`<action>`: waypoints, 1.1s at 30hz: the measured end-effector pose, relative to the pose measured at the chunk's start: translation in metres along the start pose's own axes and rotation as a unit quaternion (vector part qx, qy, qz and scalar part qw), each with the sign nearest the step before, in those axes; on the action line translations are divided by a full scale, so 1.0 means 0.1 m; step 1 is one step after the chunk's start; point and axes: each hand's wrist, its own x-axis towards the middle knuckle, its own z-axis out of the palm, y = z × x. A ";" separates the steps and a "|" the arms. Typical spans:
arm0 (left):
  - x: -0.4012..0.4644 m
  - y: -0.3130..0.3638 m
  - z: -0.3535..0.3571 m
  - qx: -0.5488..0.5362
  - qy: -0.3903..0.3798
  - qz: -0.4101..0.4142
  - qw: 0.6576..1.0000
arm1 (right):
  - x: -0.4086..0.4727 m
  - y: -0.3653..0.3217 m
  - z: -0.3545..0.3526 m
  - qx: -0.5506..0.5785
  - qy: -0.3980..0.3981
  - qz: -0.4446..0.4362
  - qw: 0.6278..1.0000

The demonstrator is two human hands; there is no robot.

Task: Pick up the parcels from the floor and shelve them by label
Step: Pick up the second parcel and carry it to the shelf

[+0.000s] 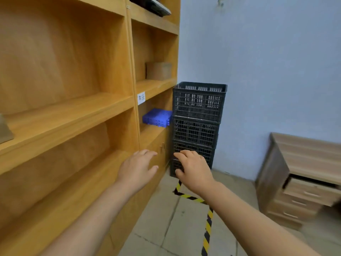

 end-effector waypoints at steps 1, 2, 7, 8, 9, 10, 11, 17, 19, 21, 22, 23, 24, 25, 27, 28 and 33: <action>0.04 0.19 0.08 -0.011 -0.009 0.005 1.000 | -0.10 0.17 -0.05 0.006 0.000 0.013 1.000; 0.07 0.38 0.16 -0.025 -0.017 0.009 1.000 | -0.19 0.35 -0.09 0.010 0.000 0.026 1.000; 0.20 1.36 0.69 -0.077 -0.076 0.036 0.993 | -0.75 1.40 -0.36 0.029 -0.014 0.102 0.994; 0.22 1.57 0.80 -0.083 -0.086 0.042 0.992 | -0.87 1.62 -0.41 0.032 -0.016 0.119 0.992; 0.23 1.76 0.91 -0.089 -0.094 0.047 0.991 | -0.98 1.84 -0.45 0.035 -0.018 0.135 0.990; 0.24 1.95 1.02 -0.096 -0.100 0.052 0.989 | -1.10 2.05 -0.49 0.035 -0.021 0.151 0.988; 0.25 2.14 1.12 -0.105 -0.108 0.055 0.987 | -1.22 2.25 -0.52 0.034 -0.026 0.166 0.985; 0.30 3.19 1.70 -0.125 -0.172 0.093 0.973 | -1.90 3.25 -0.70 0.030 -0.053 0.255 0.965; 0.35 3.50 1.83 -0.132 -0.187 0.108 0.967 | -2.07 3.52 -0.78 0.035 -0.051 0.286 0.956; 0.43 3.78 1.98 -0.139 -0.202 0.124 0.961 | -2.23 3.77 -0.84 0.041 -0.041 0.315 0.947; 0.47 3.92 2.06 -0.142 -0.212 0.132 0.958 | -2.31 3.89 -0.86 0.045 -0.034 0.330 0.942; 0.51 4.05 2.14 -0.144 -0.223 0.139 0.954 | -2.38 4.00 -0.88 0.050 -0.029 0.347 0.936; 0.56 4.18 2.23 -0.148 -0.233 0.148 0.950 | -2.46 4.11 -0.90 0.054 -0.024 0.364 0.930; 0.61 4.32 2.32 -0.155 -0.244 0.156 0.944 | -2.54 4.22 -0.92 0.056 -0.018 0.379 0.924; 0.73 4.63 2.48 -0.177 -0.261 0.173 0.933 | -2.68 4.45 -0.97 0.054 -0.011 0.410 0.910; 0.80 4.79 2.56 -0.188 -0.268 0.182 0.927 | -2.74 4.58 -1.00 0.052 -0.008 0.426 0.903; 1.22 5.54 3.01 -0.230 -0.293 0.245 0.895 | -2.88 5.26 -1.19 0.030 0.018 0.503 0.864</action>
